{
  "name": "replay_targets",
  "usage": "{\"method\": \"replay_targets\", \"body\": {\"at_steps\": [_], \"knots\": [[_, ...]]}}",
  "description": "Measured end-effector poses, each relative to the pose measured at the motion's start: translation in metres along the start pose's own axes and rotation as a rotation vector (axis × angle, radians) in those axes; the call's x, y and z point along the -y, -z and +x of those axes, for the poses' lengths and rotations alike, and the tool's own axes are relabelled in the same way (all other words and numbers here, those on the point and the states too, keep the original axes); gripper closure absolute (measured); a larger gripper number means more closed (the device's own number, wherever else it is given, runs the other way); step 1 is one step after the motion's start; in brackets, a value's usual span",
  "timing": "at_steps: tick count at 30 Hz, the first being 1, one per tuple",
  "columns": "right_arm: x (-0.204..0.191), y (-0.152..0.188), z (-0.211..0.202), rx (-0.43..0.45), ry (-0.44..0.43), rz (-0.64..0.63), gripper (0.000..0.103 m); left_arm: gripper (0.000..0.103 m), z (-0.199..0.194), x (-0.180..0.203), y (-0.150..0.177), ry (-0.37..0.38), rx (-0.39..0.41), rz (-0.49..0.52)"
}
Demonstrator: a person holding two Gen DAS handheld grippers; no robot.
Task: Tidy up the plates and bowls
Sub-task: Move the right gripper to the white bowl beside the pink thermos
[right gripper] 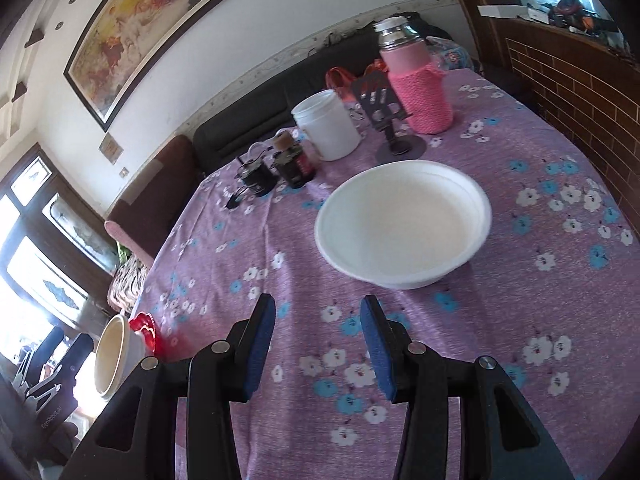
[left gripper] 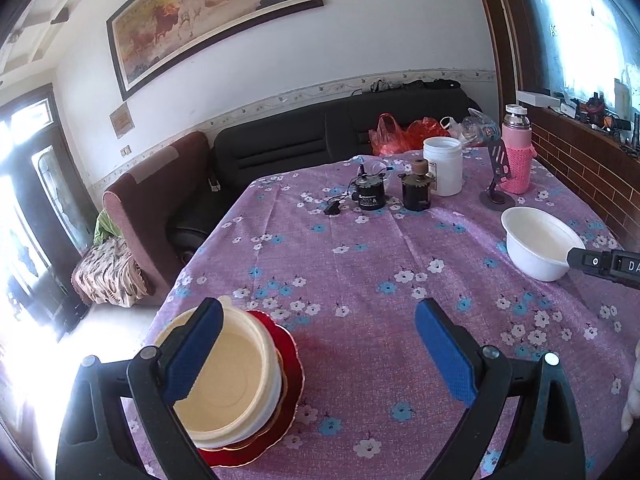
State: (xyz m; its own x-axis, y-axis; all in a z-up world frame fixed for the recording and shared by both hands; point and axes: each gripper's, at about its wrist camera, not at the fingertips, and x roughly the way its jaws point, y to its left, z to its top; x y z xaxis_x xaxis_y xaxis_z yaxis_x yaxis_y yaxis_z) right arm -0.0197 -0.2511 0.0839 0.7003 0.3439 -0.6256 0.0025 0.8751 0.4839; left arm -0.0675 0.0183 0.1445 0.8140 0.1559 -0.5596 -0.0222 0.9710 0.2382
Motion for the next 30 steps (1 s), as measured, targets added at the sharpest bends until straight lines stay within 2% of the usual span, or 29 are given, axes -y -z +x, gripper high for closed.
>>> {"method": "replay_targets", "body": {"at_steps": [4, 6, 9, 12, 15, 18, 22, 30], "knots": [[0.029, -0.016, -0.007, 0.046, 0.058, 0.042, 0.055, 0.006, 0.009, 0.023, -0.006, 0.017, -0.017, 0.039], [0.041, -0.027, -0.009, 0.071, 0.081, 0.069, 0.055, 0.006, 0.013, 0.032, -0.009, 0.05, -0.034, 0.042], [0.059, -0.045, -0.009, 0.115, 0.135, 0.124, 0.055, 0.006, 0.022, 0.045, -0.019, 0.168, -0.087, 0.016], [0.071, -0.061, 0.004, 0.128, 0.179, 0.154, 0.055, 0.006, 0.039, 0.062, -0.033, 0.323, -0.164, -0.017], [0.081, -0.067, 0.018, 0.132, 0.209, 0.175, 0.055, 0.007, 0.065, 0.076, -0.041, 0.414, -0.233, -0.064], [0.092, -0.062, 0.031, 0.128, 0.213, 0.196, 0.055, 0.007, 0.093, 0.088, -0.05, 0.445, -0.276, -0.12], [0.108, -0.06, 0.047, 0.077, 0.212, 0.228, 0.055, 0.007, 0.127, 0.111, -0.063, 0.509, -0.321, -0.168], [0.11, -0.054, 0.067, -0.001, 0.188, 0.214, 0.056, 0.008, 0.189, 0.169, -0.072, 0.514, -0.399, -0.162]]}}
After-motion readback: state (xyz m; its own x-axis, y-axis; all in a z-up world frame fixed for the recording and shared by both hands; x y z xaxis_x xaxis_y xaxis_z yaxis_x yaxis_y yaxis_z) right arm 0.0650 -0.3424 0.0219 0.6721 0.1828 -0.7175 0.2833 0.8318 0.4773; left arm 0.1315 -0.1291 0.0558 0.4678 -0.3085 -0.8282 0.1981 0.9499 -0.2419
